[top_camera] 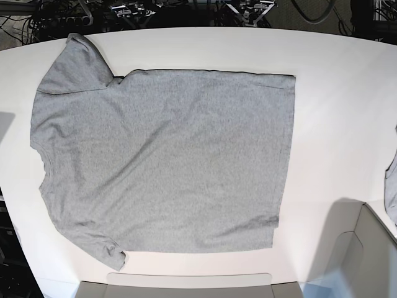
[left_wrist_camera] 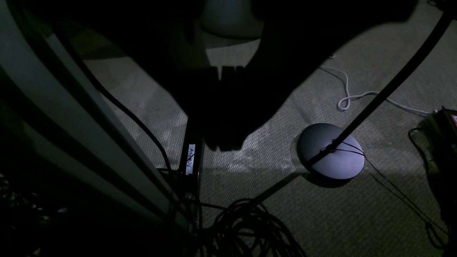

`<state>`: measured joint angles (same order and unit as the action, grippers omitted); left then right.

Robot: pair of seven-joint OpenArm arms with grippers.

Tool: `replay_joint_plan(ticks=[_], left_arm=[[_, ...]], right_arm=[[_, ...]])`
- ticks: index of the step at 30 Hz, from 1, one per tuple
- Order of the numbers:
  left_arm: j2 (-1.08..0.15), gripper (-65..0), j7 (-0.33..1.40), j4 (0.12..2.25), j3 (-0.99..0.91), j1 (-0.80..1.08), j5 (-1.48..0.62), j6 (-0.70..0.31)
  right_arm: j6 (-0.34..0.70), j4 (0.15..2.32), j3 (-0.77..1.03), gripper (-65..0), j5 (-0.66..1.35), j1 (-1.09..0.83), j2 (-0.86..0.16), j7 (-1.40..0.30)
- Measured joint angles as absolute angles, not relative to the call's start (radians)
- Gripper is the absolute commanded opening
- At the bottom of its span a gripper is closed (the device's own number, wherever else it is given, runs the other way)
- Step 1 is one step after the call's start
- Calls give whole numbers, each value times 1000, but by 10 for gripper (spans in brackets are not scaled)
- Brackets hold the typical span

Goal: Fold the T-shirt properly

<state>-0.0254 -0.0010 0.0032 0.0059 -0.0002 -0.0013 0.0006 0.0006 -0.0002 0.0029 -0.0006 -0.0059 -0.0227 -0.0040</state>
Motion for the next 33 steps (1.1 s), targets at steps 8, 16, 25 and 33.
replay_joint_plan(ticks=[8,16,25,33], left_arm=[[-25,-650,-1,4,6,0,-1,1],[-25,-650,-1,4,6,0,-1,1],[-25,-650,-1,4,6,0,-1,1],[-39,-650,-1,3,6,0,-1,1]], right_arm=[[1,0,4,-650,-1,-6,-24,-4],[1,0,4,-650,-1,-6,-24,-4],[1,0,4,-650,-1,-6,-24,-4],[1,0,4,-650,-1,-7,-24,-4]])
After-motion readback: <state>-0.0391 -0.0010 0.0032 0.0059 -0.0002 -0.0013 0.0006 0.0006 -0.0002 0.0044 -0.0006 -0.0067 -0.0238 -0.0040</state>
